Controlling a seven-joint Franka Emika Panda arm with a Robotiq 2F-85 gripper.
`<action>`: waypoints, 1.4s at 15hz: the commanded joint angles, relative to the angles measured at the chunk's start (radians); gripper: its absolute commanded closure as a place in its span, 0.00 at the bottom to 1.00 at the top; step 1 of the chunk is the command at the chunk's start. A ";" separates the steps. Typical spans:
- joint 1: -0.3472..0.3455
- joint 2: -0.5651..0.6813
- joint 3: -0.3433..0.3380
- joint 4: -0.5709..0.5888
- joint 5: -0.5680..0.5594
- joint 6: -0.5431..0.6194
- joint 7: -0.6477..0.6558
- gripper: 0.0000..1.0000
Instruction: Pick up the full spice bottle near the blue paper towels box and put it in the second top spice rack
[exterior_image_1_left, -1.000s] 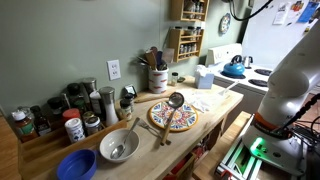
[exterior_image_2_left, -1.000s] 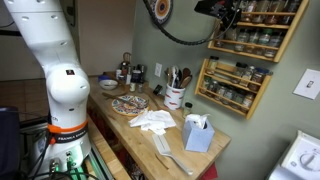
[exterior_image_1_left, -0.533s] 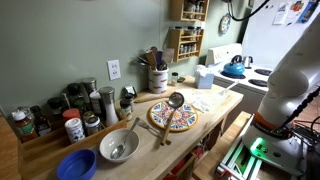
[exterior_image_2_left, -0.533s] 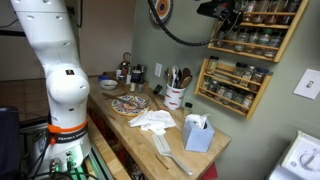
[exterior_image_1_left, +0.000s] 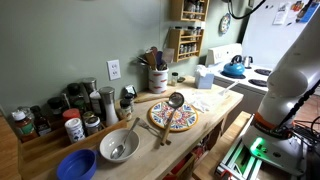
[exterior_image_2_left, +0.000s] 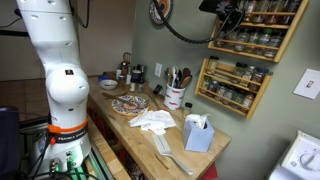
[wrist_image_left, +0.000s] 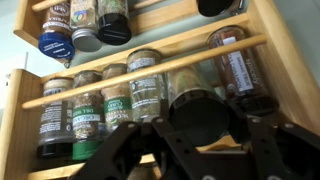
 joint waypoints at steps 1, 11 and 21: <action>-0.020 0.031 0.001 0.064 0.001 -0.088 -0.037 0.70; -0.035 0.093 0.007 0.189 0.003 -0.218 -0.129 0.70; -0.044 0.122 0.017 0.214 0.005 -0.242 -0.206 0.70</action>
